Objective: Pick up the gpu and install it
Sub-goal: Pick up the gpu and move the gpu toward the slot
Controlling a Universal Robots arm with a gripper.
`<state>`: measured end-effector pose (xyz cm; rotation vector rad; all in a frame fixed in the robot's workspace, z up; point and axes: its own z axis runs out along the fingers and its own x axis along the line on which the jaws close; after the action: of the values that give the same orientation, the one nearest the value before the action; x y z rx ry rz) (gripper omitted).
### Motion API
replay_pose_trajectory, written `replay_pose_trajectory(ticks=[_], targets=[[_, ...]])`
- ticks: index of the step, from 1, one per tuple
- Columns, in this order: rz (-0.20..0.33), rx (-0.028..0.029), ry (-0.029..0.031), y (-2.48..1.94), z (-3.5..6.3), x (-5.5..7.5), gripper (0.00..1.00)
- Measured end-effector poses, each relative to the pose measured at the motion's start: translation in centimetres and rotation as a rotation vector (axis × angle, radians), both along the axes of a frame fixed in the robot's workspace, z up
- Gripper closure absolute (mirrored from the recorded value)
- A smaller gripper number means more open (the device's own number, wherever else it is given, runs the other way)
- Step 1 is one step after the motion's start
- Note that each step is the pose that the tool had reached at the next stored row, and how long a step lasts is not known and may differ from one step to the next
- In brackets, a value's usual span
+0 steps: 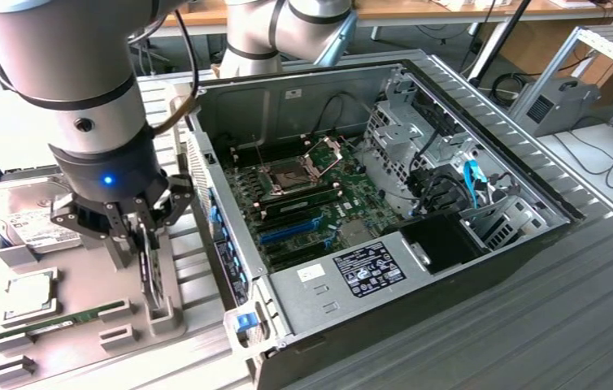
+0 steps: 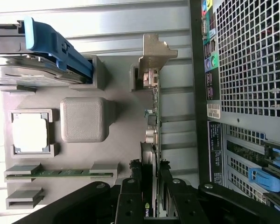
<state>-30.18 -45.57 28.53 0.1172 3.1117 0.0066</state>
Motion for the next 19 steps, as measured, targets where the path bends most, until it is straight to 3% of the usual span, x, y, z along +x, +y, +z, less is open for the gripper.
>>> replay_pose_trajectory(ticks=[19], targets=[[0.000,0.0000,-0.0001,0.00,1.08,0.0,0.74]])
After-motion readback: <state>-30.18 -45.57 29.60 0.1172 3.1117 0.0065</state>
